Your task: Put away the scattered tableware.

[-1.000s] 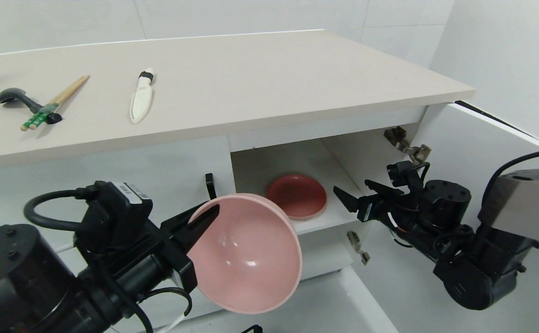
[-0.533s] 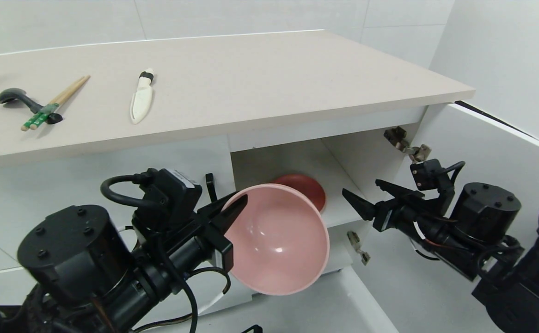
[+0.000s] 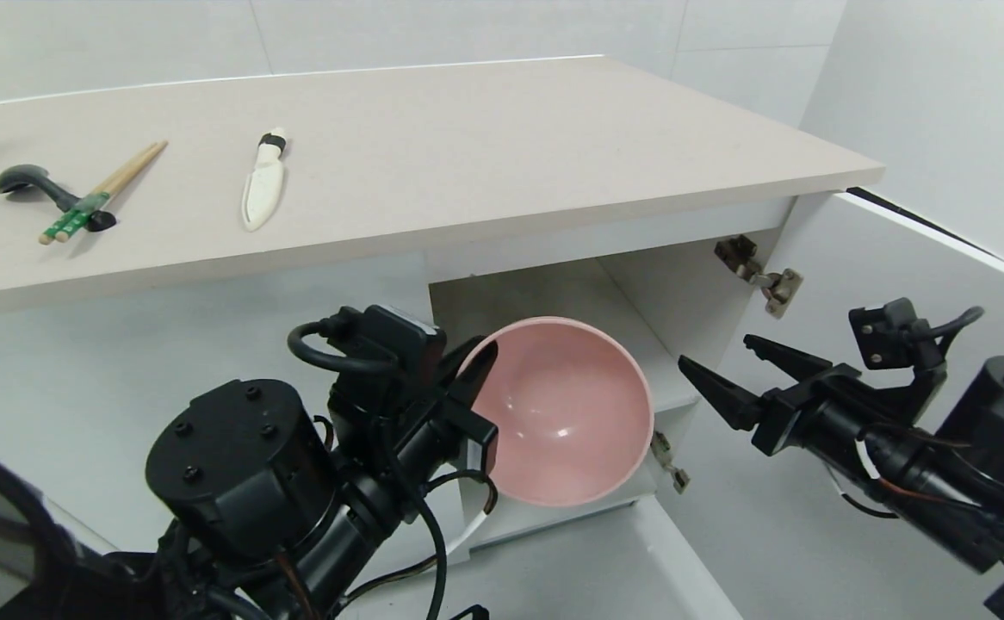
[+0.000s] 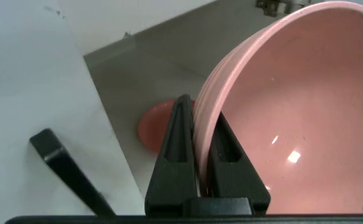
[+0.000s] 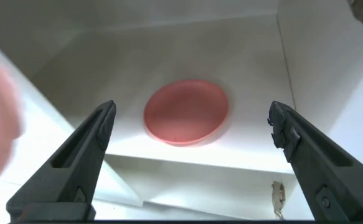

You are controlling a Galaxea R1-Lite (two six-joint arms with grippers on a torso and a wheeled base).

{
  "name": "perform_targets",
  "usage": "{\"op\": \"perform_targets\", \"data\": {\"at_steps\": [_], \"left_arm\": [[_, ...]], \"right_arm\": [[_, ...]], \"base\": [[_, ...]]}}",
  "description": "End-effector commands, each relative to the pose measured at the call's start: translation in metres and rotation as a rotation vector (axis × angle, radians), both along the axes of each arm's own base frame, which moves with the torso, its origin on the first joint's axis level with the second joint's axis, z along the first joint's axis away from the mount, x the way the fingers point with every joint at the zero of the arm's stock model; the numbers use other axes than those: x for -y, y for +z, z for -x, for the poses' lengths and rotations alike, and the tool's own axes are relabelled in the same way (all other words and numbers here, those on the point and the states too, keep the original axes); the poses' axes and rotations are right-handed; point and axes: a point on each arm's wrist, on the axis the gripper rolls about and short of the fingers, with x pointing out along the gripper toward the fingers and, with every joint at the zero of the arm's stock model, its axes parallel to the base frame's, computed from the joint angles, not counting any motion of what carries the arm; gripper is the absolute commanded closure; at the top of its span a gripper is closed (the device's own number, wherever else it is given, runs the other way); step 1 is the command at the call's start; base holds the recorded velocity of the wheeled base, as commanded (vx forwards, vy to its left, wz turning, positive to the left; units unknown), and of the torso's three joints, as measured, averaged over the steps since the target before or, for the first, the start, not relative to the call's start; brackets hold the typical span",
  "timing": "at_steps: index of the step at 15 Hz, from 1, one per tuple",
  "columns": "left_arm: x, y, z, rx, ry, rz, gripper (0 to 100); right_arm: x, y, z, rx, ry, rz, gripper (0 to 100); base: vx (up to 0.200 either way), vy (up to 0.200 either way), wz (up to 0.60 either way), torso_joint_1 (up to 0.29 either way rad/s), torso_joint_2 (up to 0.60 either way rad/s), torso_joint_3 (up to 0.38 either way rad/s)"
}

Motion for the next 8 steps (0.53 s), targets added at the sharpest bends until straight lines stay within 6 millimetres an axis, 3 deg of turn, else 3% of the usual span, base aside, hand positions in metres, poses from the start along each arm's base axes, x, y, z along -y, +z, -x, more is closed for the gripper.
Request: {"op": "perform_targets", "data": {"at_steps": [1,8], "left_arm": [[0.013,-0.004,-0.008,0.041,0.026,-0.037,100],[0.049,-0.021,-0.026,0.101,0.156,-0.074,100]], "right_arm": [[0.004,0.014,0.010,0.051,0.000,-0.024,0],[0.002,0.027,0.005,0.177,-0.005,0.062,0]], "base": [[0.000,0.000,0.00,0.000,0.00,0.000],[0.000,0.000,0.00,0.000,0.00,0.000]]}}
